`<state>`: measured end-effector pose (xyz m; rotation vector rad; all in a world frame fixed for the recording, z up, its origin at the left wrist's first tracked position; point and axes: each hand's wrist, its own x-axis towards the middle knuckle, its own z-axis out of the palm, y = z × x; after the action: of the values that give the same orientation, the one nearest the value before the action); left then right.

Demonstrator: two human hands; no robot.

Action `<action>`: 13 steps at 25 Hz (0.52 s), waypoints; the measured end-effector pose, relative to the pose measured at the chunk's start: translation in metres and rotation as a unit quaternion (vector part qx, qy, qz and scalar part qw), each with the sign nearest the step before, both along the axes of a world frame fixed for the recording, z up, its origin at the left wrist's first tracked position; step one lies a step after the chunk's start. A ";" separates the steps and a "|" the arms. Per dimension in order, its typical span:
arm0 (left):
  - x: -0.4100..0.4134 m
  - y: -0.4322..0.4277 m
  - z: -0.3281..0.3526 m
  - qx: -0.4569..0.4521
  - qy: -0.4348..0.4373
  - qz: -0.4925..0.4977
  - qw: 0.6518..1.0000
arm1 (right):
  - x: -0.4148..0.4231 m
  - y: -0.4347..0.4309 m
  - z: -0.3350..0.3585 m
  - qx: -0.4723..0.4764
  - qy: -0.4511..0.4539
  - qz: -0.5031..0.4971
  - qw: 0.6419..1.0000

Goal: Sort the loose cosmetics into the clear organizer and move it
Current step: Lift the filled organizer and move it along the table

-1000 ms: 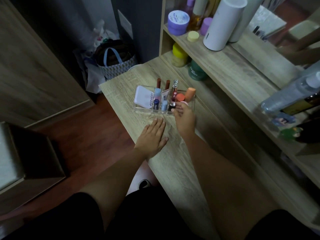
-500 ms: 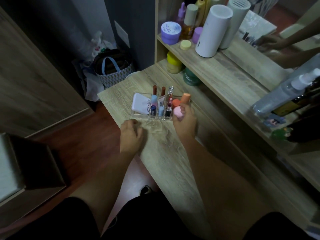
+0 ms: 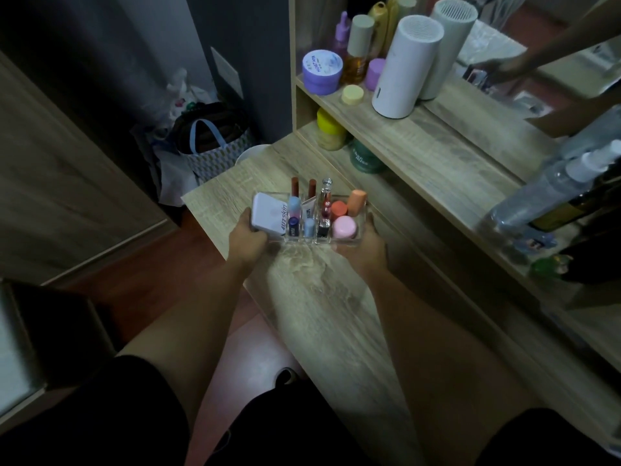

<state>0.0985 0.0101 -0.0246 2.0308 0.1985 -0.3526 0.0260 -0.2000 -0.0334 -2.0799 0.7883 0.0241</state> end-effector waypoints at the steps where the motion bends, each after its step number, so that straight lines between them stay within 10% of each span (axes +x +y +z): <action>1: 0.000 -0.002 0.001 -0.009 -0.002 0.003 1.000 | 0.000 -0.001 0.000 -0.003 -0.002 0.001 1.000; 13: -0.018 -0.015 0.015 -0.013 0.003 0.013 1.000 | -0.041 -0.002 0.003 0.006 -0.033 -0.041 0.999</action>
<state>0.0808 -0.0049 -0.0100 1.9989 0.2230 -0.3445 -0.0153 -0.2018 -0.0308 -2.0255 0.8314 -0.0841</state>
